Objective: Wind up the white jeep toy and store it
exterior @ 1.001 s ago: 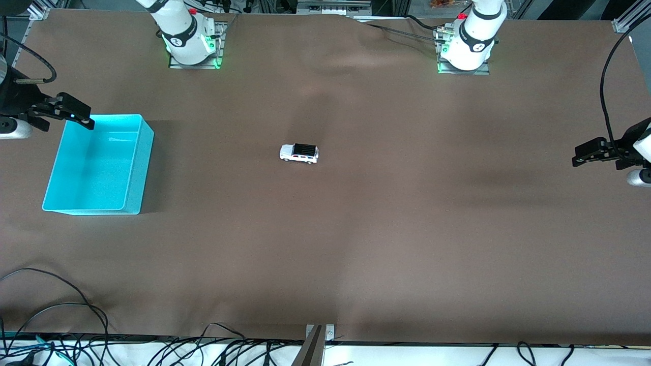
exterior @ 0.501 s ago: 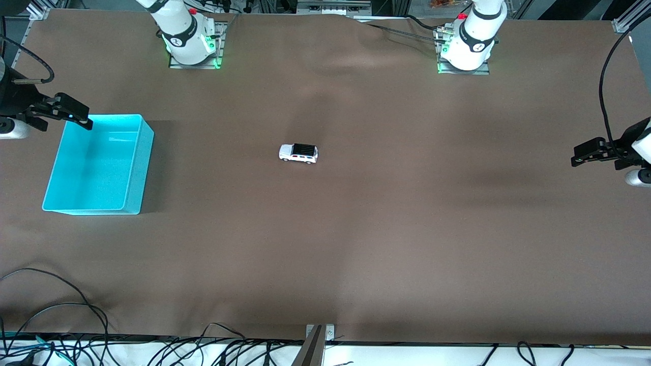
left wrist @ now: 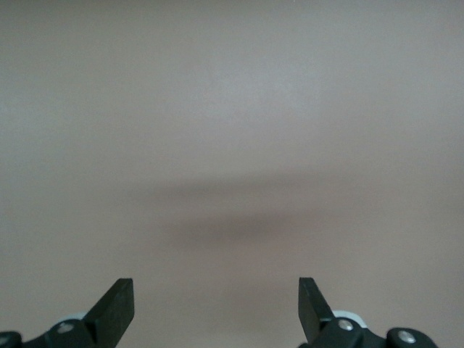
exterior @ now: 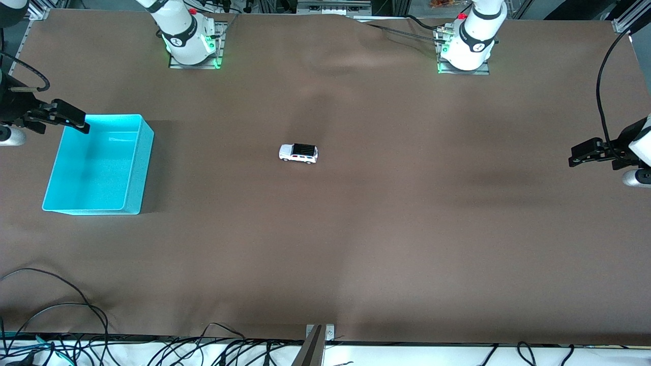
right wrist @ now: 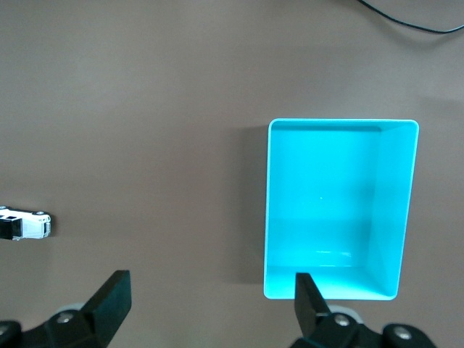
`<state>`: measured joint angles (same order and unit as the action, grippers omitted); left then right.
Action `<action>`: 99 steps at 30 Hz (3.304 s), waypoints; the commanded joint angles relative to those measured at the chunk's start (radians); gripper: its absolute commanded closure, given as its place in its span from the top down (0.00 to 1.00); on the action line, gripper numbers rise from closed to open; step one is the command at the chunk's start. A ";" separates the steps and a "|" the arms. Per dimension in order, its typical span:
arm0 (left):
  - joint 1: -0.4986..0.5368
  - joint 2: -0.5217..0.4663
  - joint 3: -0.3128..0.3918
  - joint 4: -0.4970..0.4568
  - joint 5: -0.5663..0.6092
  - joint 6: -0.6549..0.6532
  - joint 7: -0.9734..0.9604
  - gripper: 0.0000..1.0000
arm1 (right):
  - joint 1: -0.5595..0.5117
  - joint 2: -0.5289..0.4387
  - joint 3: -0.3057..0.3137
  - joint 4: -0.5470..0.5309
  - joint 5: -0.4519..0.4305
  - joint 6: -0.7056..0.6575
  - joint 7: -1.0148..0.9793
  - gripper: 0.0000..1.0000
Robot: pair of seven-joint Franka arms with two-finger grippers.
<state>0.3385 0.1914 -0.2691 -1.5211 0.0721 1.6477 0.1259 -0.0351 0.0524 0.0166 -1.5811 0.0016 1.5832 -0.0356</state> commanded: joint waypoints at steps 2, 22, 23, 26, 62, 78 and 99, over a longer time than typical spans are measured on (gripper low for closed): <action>0.005 -0.018 -0.005 -0.016 -0.015 -0.006 -0.009 1.00 | 0.000 0.007 0.006 0.018 -0.003 -0.040 0.002 1.00; 0.005 -0.015 -0.009 -0.017 -0.015 -0.006 -0.009 1.00 | 0.001 -0.002 0.082 -0.198 -0.006 0.185 0.222 1.00; 0.005 -0.015 -0.009 -0.019 -0.015 -0.006 -0.009 1.00 | 0.001 -0.008 0.089 -0.221 -0.005 0.210 0.247 1.00; 0.005 -0.015 -0.009 -0.021 -0.015 -0.006 -0.009 1.00 | 0.001 -0.020 0.109 -0.281 -0.006 0.264 0.298 1.00; 0.005 -0.017 -0.028 -0.024 -0.015 -0.009 -0.032 1.00 | 0.181 0.072 0.233 -0.519 0.014 0.610 1.371 1.00; 0.005 -0.014 -0.028 -0.025 -0.015 -0.011 -0.032 1.00 | 0.234 0.104 0.276 -0.507 0.014 0.638 1.830 1.00; 0.005 -0.015 -0.039 -0.034 -0.014 -0.011 -0.069 1.00 | 0.386 0.237 0.298 -0.419 -0.026 0.669 2.272 1.00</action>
<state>0.3380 0.1915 -0.3028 -1.5444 0.0721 1.6476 0.0648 0.3314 0.1981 0.3185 -2.0552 0.0025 2.2493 2.1736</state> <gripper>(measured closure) 0.000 0.000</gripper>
